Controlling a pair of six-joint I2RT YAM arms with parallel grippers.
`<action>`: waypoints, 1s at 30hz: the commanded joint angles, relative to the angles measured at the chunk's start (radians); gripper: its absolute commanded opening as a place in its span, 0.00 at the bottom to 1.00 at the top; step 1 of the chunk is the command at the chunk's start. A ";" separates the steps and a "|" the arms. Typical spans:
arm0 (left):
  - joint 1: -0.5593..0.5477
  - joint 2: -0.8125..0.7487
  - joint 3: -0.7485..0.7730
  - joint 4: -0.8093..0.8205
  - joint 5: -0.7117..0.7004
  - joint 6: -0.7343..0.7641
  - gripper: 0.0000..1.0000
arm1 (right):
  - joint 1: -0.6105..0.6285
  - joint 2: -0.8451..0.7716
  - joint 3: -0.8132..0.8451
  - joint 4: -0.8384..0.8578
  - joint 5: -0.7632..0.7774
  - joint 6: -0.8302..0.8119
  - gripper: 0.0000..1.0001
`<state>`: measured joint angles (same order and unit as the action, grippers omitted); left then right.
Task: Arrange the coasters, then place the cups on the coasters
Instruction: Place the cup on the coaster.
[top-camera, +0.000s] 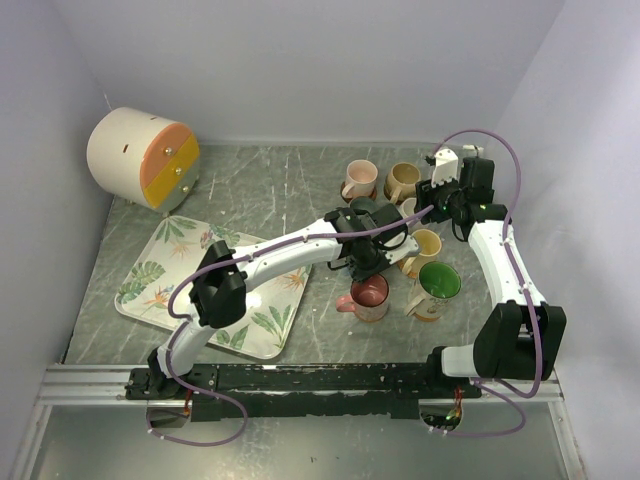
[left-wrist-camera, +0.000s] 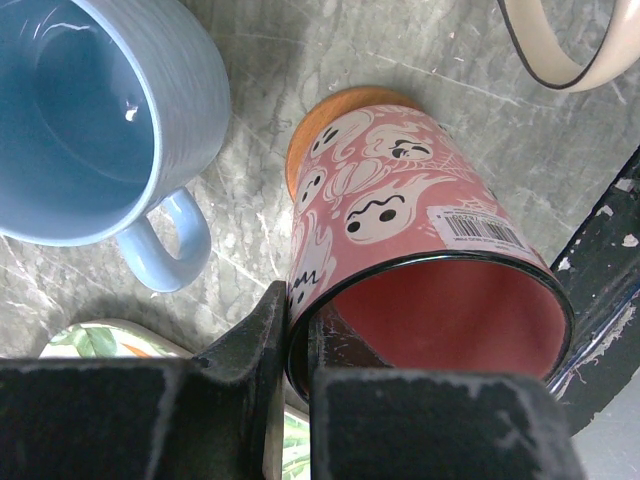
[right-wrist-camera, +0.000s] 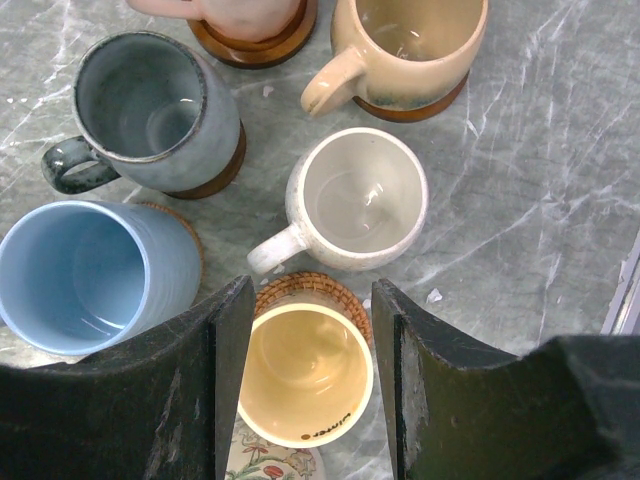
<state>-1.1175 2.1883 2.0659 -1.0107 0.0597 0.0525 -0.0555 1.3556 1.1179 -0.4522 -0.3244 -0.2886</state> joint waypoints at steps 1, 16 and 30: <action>-0.006 -0.035 0.019 0.019 0.020 -0.002 0.07 | -0.004 0.006 -0.013 0.011 0.001 -0.009 0.50; -0.005 -0.001 0.052 0.004 0.013 0.004 0.08 | -0.005 0.002 -0.015 0.011 0.002 -0.010 0.51; -0.005 0.031 0.088 -0.007 0.022 0.001 0.11 | -0.004 -0.003 -0.015 0.009 0.001 -0.012 0.51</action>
<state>-1.1175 2.2208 2.1029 -1.0290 0.0597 0.0597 -0.0555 1.3567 1.1179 -0.4526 -0.3244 -0.2901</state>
